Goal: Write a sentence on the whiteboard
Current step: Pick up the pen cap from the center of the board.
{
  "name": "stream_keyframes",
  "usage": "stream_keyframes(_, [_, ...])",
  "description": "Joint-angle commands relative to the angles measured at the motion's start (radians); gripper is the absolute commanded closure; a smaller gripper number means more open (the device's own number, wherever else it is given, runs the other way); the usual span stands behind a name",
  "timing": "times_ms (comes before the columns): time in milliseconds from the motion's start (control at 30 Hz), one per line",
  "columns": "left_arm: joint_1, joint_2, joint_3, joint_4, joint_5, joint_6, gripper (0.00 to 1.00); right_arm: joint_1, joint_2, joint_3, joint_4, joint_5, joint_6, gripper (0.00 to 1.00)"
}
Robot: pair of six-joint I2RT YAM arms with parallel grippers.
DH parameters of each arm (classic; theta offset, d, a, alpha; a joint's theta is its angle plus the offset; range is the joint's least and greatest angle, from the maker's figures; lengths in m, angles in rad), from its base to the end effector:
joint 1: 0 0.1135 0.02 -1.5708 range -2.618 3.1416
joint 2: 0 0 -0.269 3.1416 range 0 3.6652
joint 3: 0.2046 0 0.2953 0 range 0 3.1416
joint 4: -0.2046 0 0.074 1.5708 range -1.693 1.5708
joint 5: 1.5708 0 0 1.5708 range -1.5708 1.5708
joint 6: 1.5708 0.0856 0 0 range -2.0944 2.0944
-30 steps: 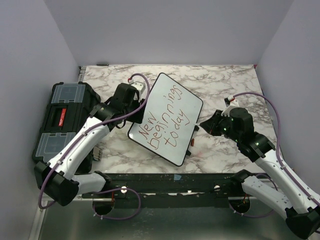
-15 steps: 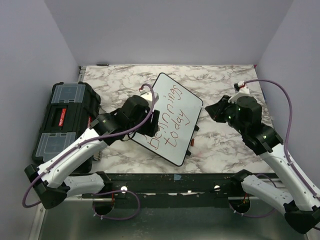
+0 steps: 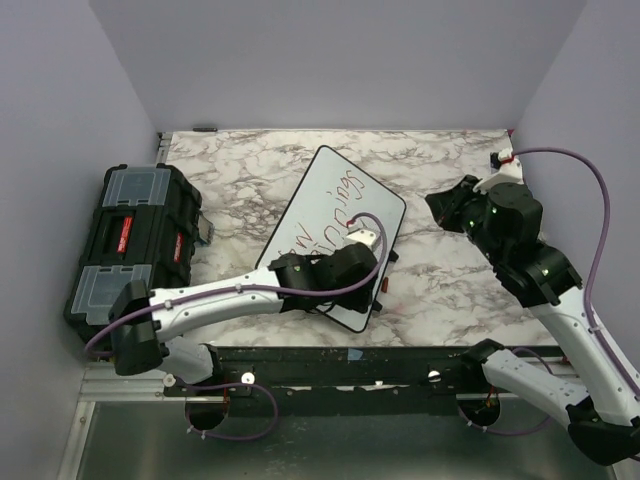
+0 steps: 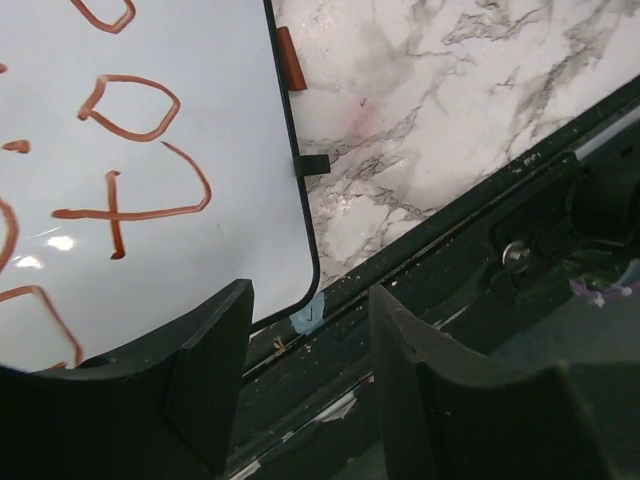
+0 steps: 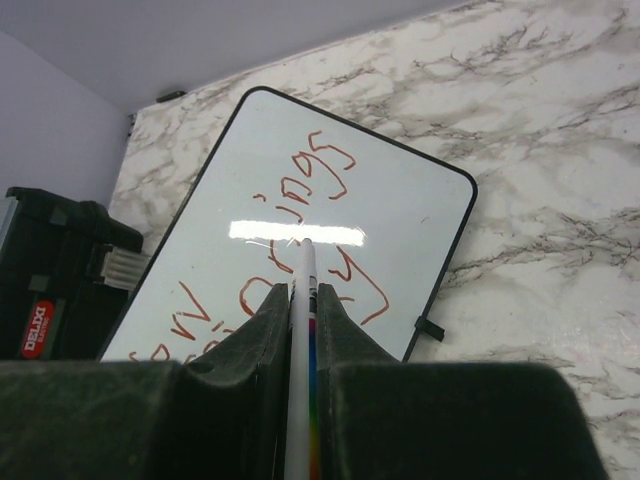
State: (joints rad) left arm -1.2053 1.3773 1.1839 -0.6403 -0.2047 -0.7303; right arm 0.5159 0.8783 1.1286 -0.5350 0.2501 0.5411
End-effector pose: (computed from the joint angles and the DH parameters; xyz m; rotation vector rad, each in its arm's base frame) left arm 0.1484 -0.3390 0.2639 0.4891 2.4393 -0.6459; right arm 0.2402 0.1119 0.4062 0.1995 1.8660 0.5031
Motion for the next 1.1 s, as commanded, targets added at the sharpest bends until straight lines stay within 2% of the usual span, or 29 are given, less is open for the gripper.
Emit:
stream_keyframes(0, [-0.033, 0.153, 0.085, 0.081, -0.083, -0.106, 0.5, 0.006, 0.01, 0.065, -0.009, 0.016, -0.026, 0.99])
stream_keyframes(167, [-0.051, 0.328, 0.206, 0.084, -0.078, -0.124, 0.5, 0.005, 0.016, 0.089, 0.02, -0.055, -0.038, 0.99])
stream_keyframes(233, [-0.054, 0.375, 0.238, 0.09, -0.071, -0.13, 0.5, 0.004, 0.015, 0.104, 0.019, -0.053, -0.038, 0.95])
stream_keyframes(300, [-0.053, 0.413, 0.266, 0.091, -0.074, -0.136, 0.5, 0.005, 0.01, 0.114, 0.017, -0.049, -0.052, 0.96])
stream_keyframes(367, [-0.053, 0.443, 0.294, 0.075, -0.087, -0.142, 0.51, 0.005, 0.004, 0.127, -0.004, -0.011, -0.056, 0.99])
stream_keyframes(700, [-0.053, 0.567, 0.362, 0.032, -0.151, -0.127, 0.55, 0.005, -0.065, 0.203, -0.039, 0.315, -0.058, 0.99])
stream_keyframes(900, [-0.033, 0.636, 0.42, 0.007, -0.143, -0.118, 0.55, 0.005, -0.077, 0.247, 0.004, 0.324, -0.086, 0.99])
stream_keyframes(1067, [-0.007, 0.658, 0.408, 0.03, -0.128, -0.1, 0.55, 0.004, -0.102, 0.237, 0.006, 0.306, -0.09, 0.99])
